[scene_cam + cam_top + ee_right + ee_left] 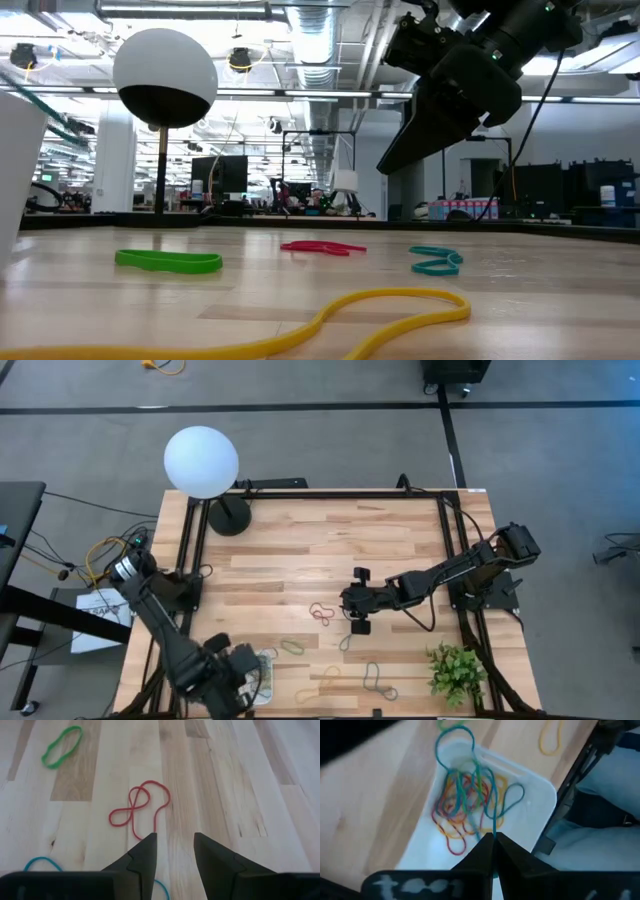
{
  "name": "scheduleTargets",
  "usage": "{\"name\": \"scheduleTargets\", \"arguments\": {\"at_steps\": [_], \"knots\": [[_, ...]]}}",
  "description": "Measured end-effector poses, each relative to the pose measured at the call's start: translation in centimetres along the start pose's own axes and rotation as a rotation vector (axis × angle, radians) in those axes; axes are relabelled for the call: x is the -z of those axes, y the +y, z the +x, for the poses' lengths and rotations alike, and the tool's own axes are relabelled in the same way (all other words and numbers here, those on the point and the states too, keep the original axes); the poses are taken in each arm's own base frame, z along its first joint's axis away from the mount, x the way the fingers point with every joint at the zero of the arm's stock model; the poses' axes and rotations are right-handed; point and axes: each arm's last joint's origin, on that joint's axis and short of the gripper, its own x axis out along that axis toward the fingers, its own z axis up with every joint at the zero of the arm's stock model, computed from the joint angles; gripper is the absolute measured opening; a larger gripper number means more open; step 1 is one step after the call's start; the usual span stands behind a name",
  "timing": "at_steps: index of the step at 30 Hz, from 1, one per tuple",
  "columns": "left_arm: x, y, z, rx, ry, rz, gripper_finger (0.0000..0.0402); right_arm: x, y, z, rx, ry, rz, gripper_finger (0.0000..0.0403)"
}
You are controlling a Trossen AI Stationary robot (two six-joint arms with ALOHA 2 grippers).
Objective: Pick and place items into bin
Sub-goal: Put the blue rubber band into the bin
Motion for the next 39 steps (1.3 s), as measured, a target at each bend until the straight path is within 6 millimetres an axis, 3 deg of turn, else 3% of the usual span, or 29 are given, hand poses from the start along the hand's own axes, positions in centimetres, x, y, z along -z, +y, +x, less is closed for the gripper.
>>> {"name": "scheduleTargets", "arguments": {"at_steps": [5, 12, 20, 27, 33, 39], "knots": [[1.4, 0.2, 1.0, -0.016, 0.026, -0.074, 0.0014, 0.0, -0.1, 0.0, 0.001, -0.001, 0.022, 0.0123], [2.0, 0.9, 2.6, -0.068, 0.084, -0.106, 0.0065, 0.0, 0.0, 0.0, 0.000, -0.002, 0.063, 0.0123], [1.3, 0.9, 2.8, -0.064, -0.019, 0.017, 0.0111, 0.0, 0.0, 0.0, 0.000, -0.001, 0.063, 0.0123], [-1.7, 1.7, 3.0, -0.202, -0.331, 0.224, 0.0112, 0.4, 0.1, 0.0, -0.082, 0.049, 0.093, 0.0123], [-5.2, 2.7, 2.9, -0.357, -0.663, 0.174, 0.0112, 1.6, -0.5, 0.0, -0.021, 0.184, 0.234, 0.0123], [-7.7, 3.8, 3.1, -0.418, -0.705, 0.111, 0.0112, 2.4, -0.2, -0.1, -0.004, 0.220, 0.303, 0.0123]]}}
